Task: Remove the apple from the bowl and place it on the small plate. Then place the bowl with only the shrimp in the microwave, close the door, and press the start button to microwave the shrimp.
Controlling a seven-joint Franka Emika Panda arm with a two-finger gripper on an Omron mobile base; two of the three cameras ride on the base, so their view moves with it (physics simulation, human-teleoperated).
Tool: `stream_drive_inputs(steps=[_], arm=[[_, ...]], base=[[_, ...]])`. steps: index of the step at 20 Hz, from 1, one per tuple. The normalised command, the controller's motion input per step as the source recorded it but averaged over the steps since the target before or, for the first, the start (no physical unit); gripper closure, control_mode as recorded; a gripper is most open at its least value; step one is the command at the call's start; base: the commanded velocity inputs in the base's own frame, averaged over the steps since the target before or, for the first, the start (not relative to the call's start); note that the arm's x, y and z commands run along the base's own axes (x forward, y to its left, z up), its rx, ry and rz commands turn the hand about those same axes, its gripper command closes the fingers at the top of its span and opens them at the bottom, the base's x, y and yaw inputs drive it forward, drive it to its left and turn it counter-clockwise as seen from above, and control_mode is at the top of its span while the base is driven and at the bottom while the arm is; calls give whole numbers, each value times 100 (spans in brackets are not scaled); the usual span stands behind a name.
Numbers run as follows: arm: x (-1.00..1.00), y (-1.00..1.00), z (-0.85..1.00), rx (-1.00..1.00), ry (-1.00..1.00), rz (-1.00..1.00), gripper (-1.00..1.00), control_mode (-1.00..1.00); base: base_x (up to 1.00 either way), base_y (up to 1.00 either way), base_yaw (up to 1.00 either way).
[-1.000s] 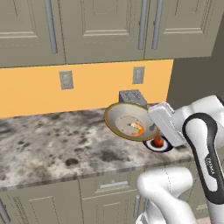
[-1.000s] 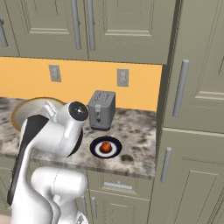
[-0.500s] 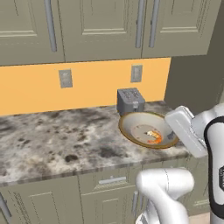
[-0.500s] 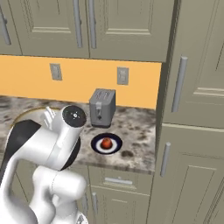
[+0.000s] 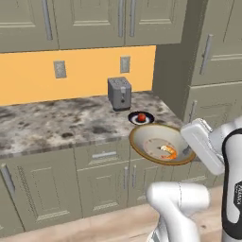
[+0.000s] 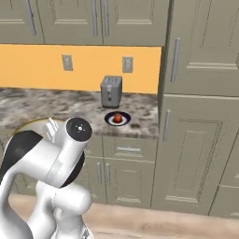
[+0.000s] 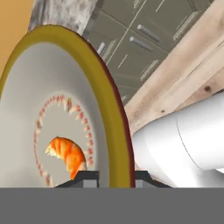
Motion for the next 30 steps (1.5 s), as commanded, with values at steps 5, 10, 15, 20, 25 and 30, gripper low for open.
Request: stream_drive_inputs(steps=[5, 10, 15, 20, 25, 30], arm=[[0, 0, 0, 0, 0, 0, 100, 100], [0, 0, 0, 0, 0, 0, 100, 100], [0, 0, 0, 0, 0, 0, 100, 100], [0, 0, 0, 0, 0, 0, 100, 100], [0, 0, 0, 0, 0, 0, 100, 100], [0, 0, 0, 0, 0, 0, 100, 100]], base=[[-99, 0, -60], [-64, -10, -73], [1, -56, -44], [37, -88, -6], [72, -77, -5], [87, -37, -42]])
